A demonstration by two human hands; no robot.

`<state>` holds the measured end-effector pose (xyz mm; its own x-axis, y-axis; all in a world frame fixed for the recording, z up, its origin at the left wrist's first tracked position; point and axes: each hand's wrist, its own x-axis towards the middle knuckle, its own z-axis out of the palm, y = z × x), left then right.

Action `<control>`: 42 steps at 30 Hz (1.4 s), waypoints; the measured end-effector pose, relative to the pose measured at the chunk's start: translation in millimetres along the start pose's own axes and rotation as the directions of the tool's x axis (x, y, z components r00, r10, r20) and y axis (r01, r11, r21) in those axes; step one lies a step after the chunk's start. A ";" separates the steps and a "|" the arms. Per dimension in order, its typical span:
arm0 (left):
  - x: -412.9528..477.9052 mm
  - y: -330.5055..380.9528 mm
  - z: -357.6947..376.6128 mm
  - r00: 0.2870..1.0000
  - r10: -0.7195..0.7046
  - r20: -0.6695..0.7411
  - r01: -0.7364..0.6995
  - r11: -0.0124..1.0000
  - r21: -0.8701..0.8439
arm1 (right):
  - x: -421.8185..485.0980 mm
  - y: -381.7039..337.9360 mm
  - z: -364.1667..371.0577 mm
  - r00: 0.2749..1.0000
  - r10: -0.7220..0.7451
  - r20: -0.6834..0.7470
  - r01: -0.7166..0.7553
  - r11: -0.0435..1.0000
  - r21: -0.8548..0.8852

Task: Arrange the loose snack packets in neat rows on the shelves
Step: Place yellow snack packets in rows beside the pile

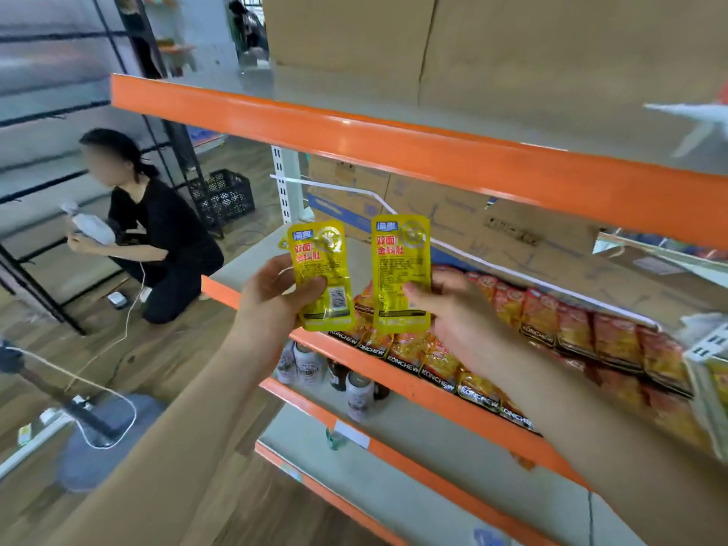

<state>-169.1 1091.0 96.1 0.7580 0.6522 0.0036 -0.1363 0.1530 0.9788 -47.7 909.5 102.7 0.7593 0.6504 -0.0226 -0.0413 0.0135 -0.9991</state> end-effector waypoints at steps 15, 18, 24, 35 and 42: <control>-94.0 2.6 18.3 0.948 -0.094 0.304 0.099 0.995 -0.002 | -151.3 -7.5 -12.8 0.984 -0.035 -0.177 0.103 0.915 0.390; -121.3 -1.3 28.9 0.923 -0.097 0.373 0.141 0.986 -0.093 | -186.8 -5.6 -19.9 0.989 0.029 -0.142 0.032 0.911 0.412; -164.6 -10.5 54.5 0.811 -0.175 0.559 0.345 0.913 -0.216 | -253.0 -2.3 -39.1 0.973 -0.005 -0.232 0.095 0.921 0.378; -217.0 -3.3 98.9 0.662 -0.250 0.706 0.568 0.783 -0.255 | -317.0 -16.5 -65.2 0.966 0.030 -0.256 0.094 0.883 0.459; -228.5 -6.2 136.9 0.686 -0.338 0.645 0.547 0.823 -0.151 | -332.0 -10.7 -108.7 0.967 0.042 -0.250 0.116 0.804 0.583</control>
<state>-254.1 839.4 117.2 0.9771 -0.0830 -0.1960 0.2064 0.5948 0.7769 -228.8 610.9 116.9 0.8951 0.4398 -0.0734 -0.3241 0.5288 -0.7844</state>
